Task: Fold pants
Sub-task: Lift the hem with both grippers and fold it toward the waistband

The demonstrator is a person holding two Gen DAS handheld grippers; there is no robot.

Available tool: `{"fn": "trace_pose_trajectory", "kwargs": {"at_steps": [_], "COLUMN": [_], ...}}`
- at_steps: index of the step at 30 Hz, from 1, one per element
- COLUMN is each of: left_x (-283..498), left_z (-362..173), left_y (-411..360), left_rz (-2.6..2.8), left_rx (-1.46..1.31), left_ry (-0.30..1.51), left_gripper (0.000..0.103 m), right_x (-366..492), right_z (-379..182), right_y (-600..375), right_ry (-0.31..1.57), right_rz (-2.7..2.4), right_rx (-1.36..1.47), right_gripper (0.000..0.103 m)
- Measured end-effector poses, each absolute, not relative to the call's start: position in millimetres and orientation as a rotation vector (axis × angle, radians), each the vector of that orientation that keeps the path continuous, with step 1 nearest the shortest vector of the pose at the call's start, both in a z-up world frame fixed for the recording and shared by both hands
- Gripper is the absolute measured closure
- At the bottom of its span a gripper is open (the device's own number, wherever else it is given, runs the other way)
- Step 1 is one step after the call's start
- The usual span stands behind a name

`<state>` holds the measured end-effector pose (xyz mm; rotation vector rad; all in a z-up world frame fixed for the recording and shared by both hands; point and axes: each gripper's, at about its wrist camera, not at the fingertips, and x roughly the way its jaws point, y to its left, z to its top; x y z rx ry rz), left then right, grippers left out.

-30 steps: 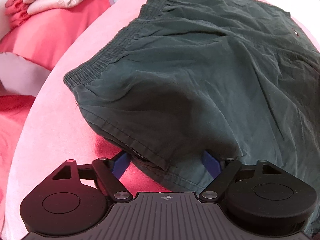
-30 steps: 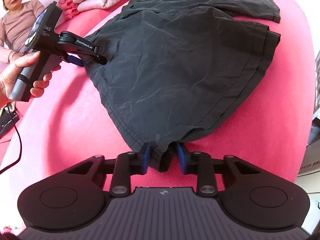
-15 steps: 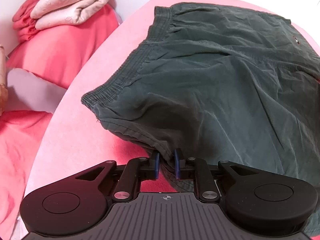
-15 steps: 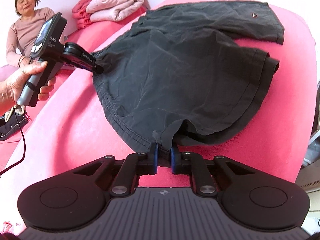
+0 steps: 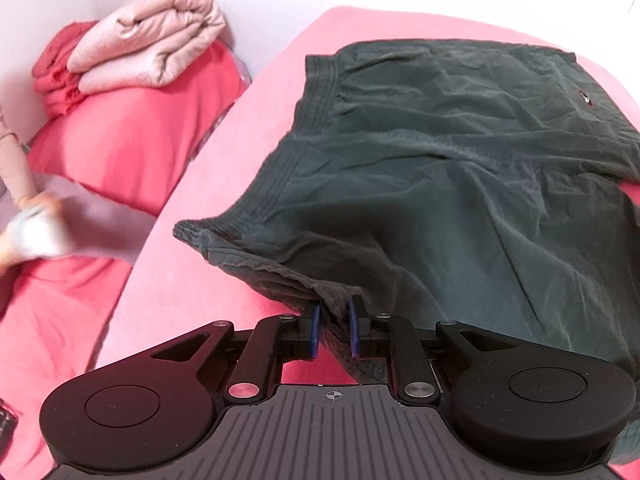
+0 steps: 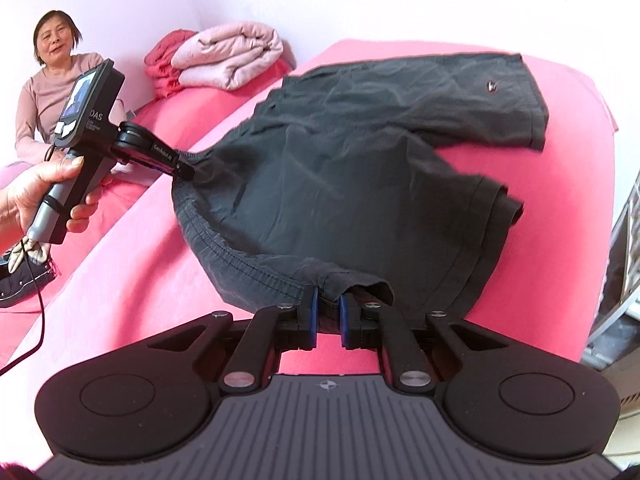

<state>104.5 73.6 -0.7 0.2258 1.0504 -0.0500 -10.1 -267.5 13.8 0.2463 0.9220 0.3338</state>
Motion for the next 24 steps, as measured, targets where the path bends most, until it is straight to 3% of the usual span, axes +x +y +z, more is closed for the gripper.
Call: {"fn": "trace_pose_trajectory", "kwargs": {"at_steps": [15, 24], "left_x": [142.7, 238.3], "left_z": [46.2, 60.8], "left_y": [34.0, -15.8], "left_rz": [-0.050, -0.007], "left_rx": [0.248, 0.230], "left_ry": [0.957, 0.941], "left_gripper": [0.031, 0.029], "right_x": [46.6, 166.8], "right_z": [45.0, 42.1], "right_y": [-317.8, -380.7], "right_ry": [0.764, 0.743], "right_rz": [0.290, 0.338], "right_rx": [0.267, 0.315], "right_gripper": [0.090, 0.091]}}
